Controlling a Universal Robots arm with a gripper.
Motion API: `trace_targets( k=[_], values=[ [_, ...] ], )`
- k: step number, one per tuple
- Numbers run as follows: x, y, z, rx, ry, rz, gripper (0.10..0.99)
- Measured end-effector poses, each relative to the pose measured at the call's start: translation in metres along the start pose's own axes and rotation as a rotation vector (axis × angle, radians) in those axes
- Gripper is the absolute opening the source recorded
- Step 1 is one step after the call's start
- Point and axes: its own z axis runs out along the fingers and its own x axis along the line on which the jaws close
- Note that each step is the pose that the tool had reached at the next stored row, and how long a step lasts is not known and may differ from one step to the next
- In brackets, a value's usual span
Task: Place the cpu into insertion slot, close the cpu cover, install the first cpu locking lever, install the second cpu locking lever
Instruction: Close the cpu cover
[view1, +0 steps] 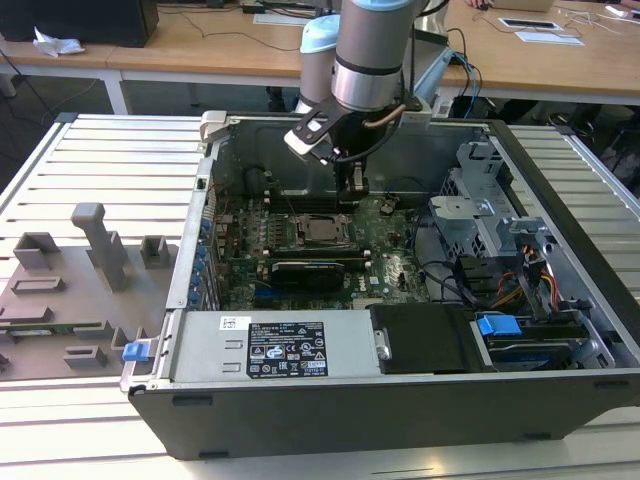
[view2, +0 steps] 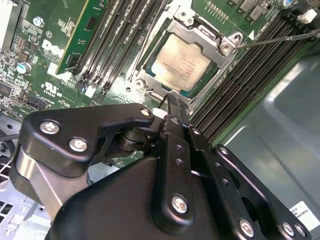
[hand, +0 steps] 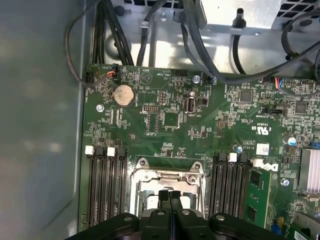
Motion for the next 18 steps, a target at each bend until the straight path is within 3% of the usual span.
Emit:
trace_targets(
  k=[6, 10, 12, 15, 17, 18],
  values=[
    [0.0004, -0.0061, 0.0032, 0.000, 0.0001, 0.000, 0.110],
    [0.0006, -0.0091, 0.0090, 0.000, 0.0001, 0.000, 0.110],
    [0.0008, -0.0143, 0.0136, 0.000, 0.0000, 0.000, 0.110],
    [0.0018, -0.0320, 0.0224, 0.000, 0.0001, 0.000, 0.110],
    [0.0027, -0.0477, 0.0295, 0.000, 0.0002, 0.000, 0.110],
    [0.0029, -0.0513, 0.0315, 0.000, 0.0002, 0.000, 0.110]
  ],
)
